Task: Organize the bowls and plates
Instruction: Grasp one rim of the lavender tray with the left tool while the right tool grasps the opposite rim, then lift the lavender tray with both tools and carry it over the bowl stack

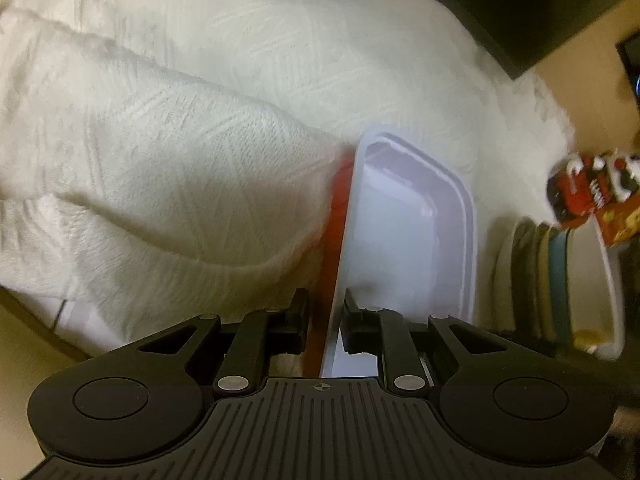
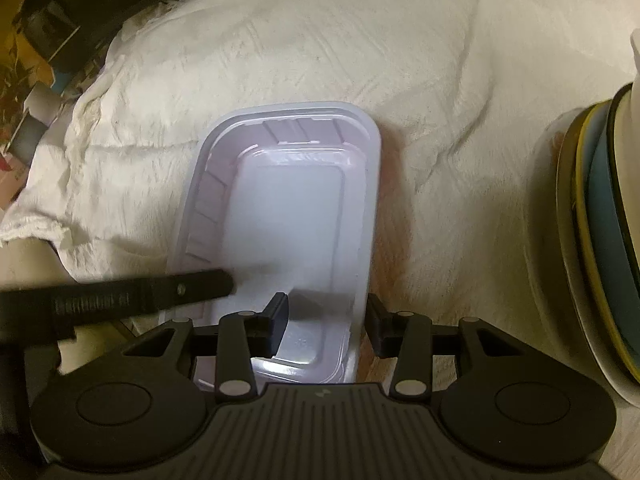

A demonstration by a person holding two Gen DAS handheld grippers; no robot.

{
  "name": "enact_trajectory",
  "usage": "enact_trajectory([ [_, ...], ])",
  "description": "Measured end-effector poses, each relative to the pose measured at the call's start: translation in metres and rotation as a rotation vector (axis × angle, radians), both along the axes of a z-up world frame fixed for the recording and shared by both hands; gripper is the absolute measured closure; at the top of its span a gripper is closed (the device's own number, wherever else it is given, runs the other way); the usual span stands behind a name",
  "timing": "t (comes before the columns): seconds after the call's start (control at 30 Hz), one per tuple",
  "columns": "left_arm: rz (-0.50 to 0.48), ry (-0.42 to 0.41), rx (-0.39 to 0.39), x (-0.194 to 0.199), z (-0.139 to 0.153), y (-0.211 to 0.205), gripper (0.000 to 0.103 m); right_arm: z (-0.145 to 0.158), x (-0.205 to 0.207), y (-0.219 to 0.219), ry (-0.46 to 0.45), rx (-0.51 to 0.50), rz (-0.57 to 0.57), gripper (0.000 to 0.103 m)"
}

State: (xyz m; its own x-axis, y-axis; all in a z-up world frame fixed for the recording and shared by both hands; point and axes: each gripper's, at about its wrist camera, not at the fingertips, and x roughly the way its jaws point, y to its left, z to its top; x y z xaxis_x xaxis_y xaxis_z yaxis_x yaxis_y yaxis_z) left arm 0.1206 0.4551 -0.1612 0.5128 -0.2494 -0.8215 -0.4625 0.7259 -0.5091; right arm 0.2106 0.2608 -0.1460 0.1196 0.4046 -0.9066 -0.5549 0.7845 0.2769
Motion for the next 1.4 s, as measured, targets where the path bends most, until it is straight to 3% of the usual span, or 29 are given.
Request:
enact_trajectory([
  [0.2,-0.006,-0.020,0.045,0.012,0.009,-0.002,0.082,0.000,-0.011,-0.005,-0.056,0.015,0.019,0.060],
  [0.53,-0.058,-0.015,0.091,0.031,0.005,-0.006,0.080,0.003,-0.008,-0.016,-0.023,0.028,0.003,0.061],
  [0.7,-0.062,-0.027,0.088,0.029,0.004,-0.006,0.080,0.006,-0.001,-0.011,-0.070,0.022,-0.017,0.061],
  [0.87,-0.077,-0.037,0.062,0.023,0.001,-0.006,0.082,-0.002,0.016,-0.001,-0.006,0.059,-0.056,0.061],
  [1.13,-0.076,-0.047,0.049,0.019,0.001,-0.005,0.082,-0.003,0.018,0.007,-0.021,0.045,-0.040,0.061],
  [1.4,-0.106,0.008,0.057,0.021,0.014,-0.011,0.080,0.005,0.007,0.003,-0.019,0.028,-0.017,0.061],
])
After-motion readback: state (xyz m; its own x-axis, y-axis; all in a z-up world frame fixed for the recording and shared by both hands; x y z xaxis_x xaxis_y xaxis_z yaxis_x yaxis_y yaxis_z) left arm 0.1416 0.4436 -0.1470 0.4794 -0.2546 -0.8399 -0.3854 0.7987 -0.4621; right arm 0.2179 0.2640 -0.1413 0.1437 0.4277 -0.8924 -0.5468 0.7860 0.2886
